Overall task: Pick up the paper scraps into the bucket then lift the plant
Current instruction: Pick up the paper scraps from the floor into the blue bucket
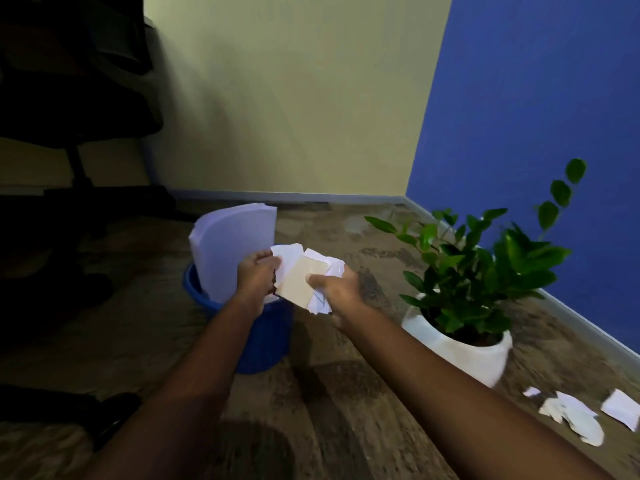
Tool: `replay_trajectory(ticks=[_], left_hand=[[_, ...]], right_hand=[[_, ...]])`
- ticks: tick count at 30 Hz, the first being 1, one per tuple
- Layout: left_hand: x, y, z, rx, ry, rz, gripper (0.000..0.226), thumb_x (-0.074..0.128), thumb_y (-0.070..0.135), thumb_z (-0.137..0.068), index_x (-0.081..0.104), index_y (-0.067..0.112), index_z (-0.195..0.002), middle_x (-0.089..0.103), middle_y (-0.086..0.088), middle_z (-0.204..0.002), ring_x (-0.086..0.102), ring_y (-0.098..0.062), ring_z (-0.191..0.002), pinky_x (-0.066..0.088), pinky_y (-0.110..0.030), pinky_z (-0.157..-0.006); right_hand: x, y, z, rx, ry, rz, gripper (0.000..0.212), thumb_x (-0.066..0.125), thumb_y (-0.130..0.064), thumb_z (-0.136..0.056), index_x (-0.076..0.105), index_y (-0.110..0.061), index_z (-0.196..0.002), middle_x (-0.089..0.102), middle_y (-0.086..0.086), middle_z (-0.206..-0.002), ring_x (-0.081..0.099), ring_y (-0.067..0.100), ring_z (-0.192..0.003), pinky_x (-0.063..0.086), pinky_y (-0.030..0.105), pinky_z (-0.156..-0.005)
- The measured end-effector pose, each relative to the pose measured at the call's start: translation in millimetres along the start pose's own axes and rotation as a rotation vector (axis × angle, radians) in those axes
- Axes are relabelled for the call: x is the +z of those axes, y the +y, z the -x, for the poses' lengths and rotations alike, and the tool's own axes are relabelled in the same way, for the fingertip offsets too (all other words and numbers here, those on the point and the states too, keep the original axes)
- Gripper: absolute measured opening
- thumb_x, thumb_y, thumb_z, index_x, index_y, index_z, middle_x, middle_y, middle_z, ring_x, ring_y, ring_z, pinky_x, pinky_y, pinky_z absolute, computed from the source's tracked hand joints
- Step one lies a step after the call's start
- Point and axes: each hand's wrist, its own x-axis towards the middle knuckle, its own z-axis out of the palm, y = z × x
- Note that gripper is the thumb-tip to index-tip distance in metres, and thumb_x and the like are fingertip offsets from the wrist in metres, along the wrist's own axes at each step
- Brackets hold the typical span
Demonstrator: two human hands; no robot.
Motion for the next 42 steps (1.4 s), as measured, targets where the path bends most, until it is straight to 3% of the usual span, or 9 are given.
replay_trajectory(ticks=[4, 8, 13, 16, 19, 25, 30, 34, 42], left_hand=[[-22, -12, -23, 0.076, 0.262, -0.015, 0.035, 0.04, 0.019, -0.098, 0.052, 0.007, -0.13, 0.059, -0.017, -0.123, 0.058, -0.03, -0.102, 0.048, -0.035, -0.087], [-21, -23, -30, 0.111, 0.349, -0.154, 0.042, 0.031, 0.025, -0.101, 0.044, 0.007, -0.137, 0.053, -0.019, -0.132, 0.052, -0.033, -0.12, 0.043, -0.042, -0.102], [-7, -33, -28, 0.218, 0.43, -0.505, 0.045, 0.035, 0.024, -0.101, 0.035, 0.009, -0.143, 0.042, -0.017, -0.144, 0.036, -0.032, -0.137, 0.029, -0.045, -0.114], [7, -41, -17, 0.36, 0.401, -0.593, 0.042, 0.039, 0.017, -0.099, 0.039, 0.009, -0.14, 0.042, -0.015, -0.143, 0.033, -0.03, -0.139, 0.028, -0.045, -0.116], [28, -51, -2, 0.564, 0.288, -0.731, 0.043, 0.042, 0.011, -0.096, 0.04, 0.007, -0.139, 0.046, -0.012, -0.138, 0.041, -0.023, -0.131, 0.033, -0.034, -0.113], [75, -63, 35, 0.802, 0.035, -0.995, 0.045, 0.048, 0.014, -0.091, 0.04, 0.014, -0.135, 0.047, -0.005, -0.135, 0.045, -0.018, -0.126, 0.039, -0.028, -0.103], [109, -70, 71, 1.039, -0.233, -1.222, 0.035, 0.044, 0.02, -0.087, 0.054, 0.014, -0.12, 0.057, -0.006, -0.116, 0.057, -0.022, -0.104, 0.05, -0.033, -0.08], [140, -71, 108, 1.343, -0.395, -1.323, 0.017, 0.068, 0.027, -0.061, 0.07, 0.013, -0.071, 0.067, -0.003, -0.068, 0.066, -0.02, -0.056, 0.044, -0.022, -0.037], [229, -110, 176, 1.56, -0.745, -1.345, 0.033, 0.077, 0.043, -0.058, 0.075, 0.017, -0.078, 0.068, 0.002, -0.062, 0.061, -0.012, -0.045, 0.039, -0.017, -0.035]], right_hand=[[49, -1, -17, 0.026, -0.012, -0.039, 0.045, 0.059, 0.01, -0.083, 0.052, 0.0, -0.126, 0.06, 0.022, -0.126, 0.061, 0.035, -0.112, 0.053, 0.047, -0.092], [79, -4, -26, 0.148, -0.139, -0.118, 0.048, 0.057, -0.004, -0.088, 0.042, 0.002, -0.133, 0.057, 0.026, -0.127, 0.062, 0.035, -0.102, 0.054, 0.041, -0.072], [81, 4, -35, 0.166, -0.221, -0.053, 0.055, 0.055, -0.023, -0.09, 0.035, -0.012, -0.14, 0.051, 0.008, -0.124, 0.053, 0.029, -0.104, 0.048, 0.044, -0.098], [66, 8, -33, 0.079, -0.199, -0.023, 0.034, 0.051, -0.013, -0.091, 0.053, 0.001, -0.122, 0.058, 0.01, -0.097, 0.056, 0.02, -0.08, 0.052, 0.036, -0.073], [41, 15, -29, 0.013, -0.179, -0.014, 0.026, 0.045, -0.003, -0.089, 0.052, -0.007, -0.064, 0.05, 0.008, -0.056, 0.046, 0.015, -0.052, 0.036, 0.025, -0.049], [-36, 25, -18, -0.027, -0.063, 0.095, 0.036, 0.04, -0.009, -0.094, 0.05, -0.015, -0.06, 0.051, -0.001, -0.041, 0.047, 0.011, -0.044, 0.036, 0.02, -0.039], [-117, 32, -1, 0.049, -0.05, 0.168, 0.034, 0.039, -0.006, -0.096, 0.052, -0.014, -0.066, 0.057, 0.003, -0.057, 0.056, 0.012, -0.052, 0.046, 0.018, -0.04], [-194, 40, 19, 0.158, -0.175, 0.365, 0.026, 0.04, -0.012, -0.096, 0.057, -0.017, -0.077, 0.061, 0.002, -0.074, 0.06, 0.013, -0.067, 0.05, 0.025, -0.063], [-333, 60, 52, 0.344, -0.202, 0.653, 0.024, 0.037, -0.007, -0.094, 0.056, -0.017, -0.087, 0.059, 0.009, -0.097, 0.058, 0.011, -0.071, 0.047, 0.02, -0.064]])
